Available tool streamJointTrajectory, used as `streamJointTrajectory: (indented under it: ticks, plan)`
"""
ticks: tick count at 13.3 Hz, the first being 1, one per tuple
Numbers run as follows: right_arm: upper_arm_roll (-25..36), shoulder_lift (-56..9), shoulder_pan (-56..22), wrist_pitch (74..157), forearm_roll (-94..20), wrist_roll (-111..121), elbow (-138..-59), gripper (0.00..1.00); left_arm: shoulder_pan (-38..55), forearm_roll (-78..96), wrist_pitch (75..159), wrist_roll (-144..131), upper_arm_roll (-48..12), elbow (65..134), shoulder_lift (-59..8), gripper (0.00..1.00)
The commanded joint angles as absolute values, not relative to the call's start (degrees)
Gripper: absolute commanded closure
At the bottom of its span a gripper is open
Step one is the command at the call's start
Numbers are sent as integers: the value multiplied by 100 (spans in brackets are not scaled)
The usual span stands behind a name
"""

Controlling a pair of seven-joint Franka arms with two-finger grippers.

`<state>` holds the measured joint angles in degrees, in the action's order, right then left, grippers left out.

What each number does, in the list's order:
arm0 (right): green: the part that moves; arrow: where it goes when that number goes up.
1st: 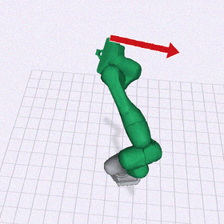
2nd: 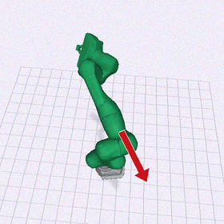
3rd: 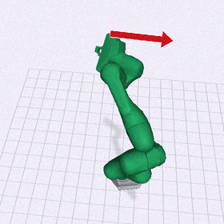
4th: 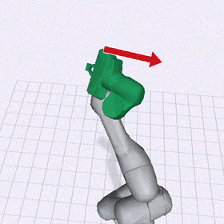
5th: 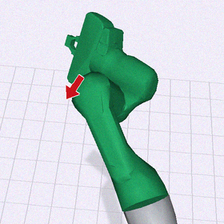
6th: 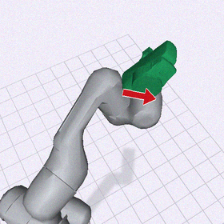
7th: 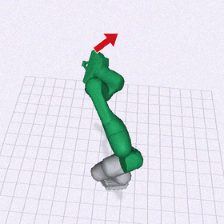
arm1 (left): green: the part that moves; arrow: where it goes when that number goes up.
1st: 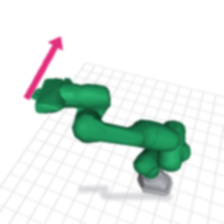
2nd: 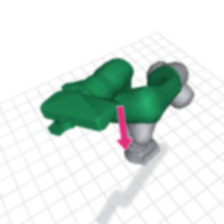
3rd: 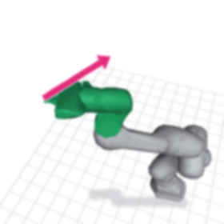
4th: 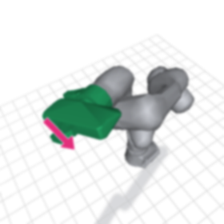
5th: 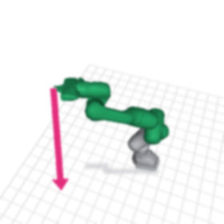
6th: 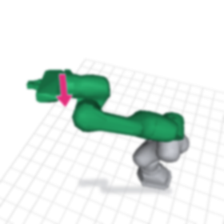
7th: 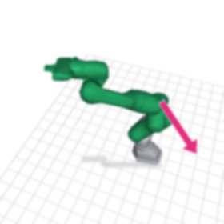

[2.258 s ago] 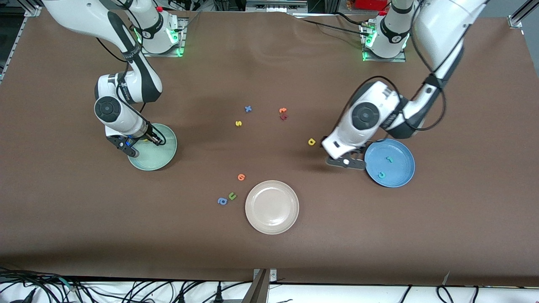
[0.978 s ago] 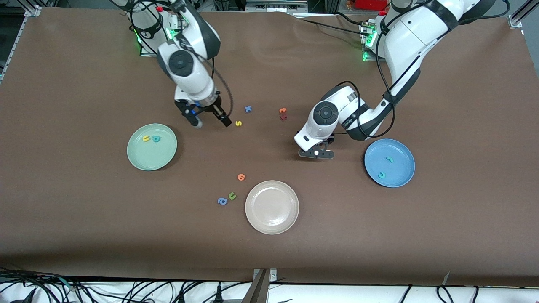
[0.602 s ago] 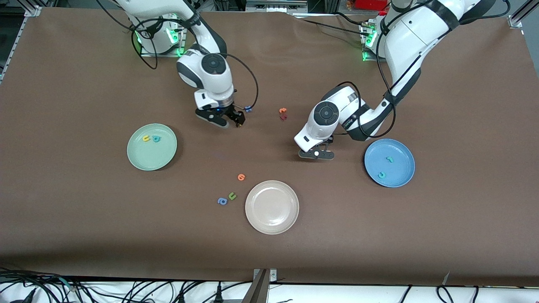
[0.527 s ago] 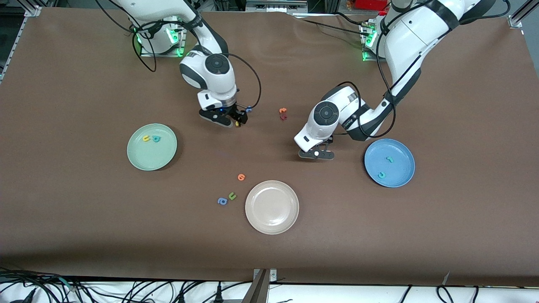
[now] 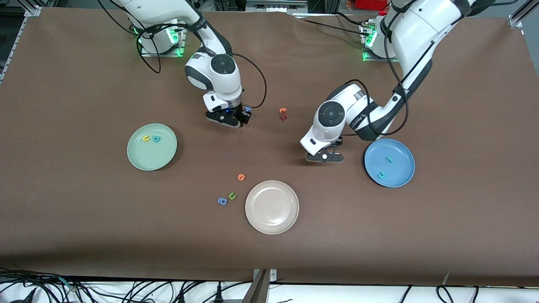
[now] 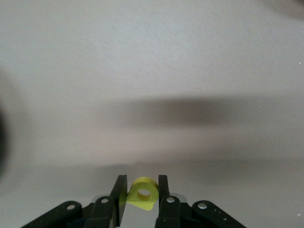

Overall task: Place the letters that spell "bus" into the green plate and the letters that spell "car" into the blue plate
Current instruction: 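Open the left gripper over the blue plate while the right gripper lifts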

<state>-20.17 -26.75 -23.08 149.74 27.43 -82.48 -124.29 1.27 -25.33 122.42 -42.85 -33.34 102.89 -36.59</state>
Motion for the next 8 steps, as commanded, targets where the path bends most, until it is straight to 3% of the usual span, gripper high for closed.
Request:
streamJointTrajectory:
  ticks: [1,3,5,7,8]
  plan:
    - [-1986,-2839,-2417,14959,2935,-8235,-12234,30,-297,-2681,11805,-3423,-3384,10082,-3525,90]
    - [-1978,-2865,-2417,14950,2944,-8235,-12226,30,-692,-2681,11751,-2728,-3384,10081,-3393,87]
    - [-1978,-2962,-2417,14950,2953,-8235,-12226,41,-1140,-2689,11663,-1580,-3375,10090,-3392,85]
    - [-1969,-3006,-2417,14959,2953,-8235,-12217,42,-1467,-2672,11672,-1004,-3384,10142,-3393,82]
    - [-1969,-3006,-2417,14959,2953,-8244,-12217,42,-1563,-2672,11672,-985,-3375,10177,-3393,71]
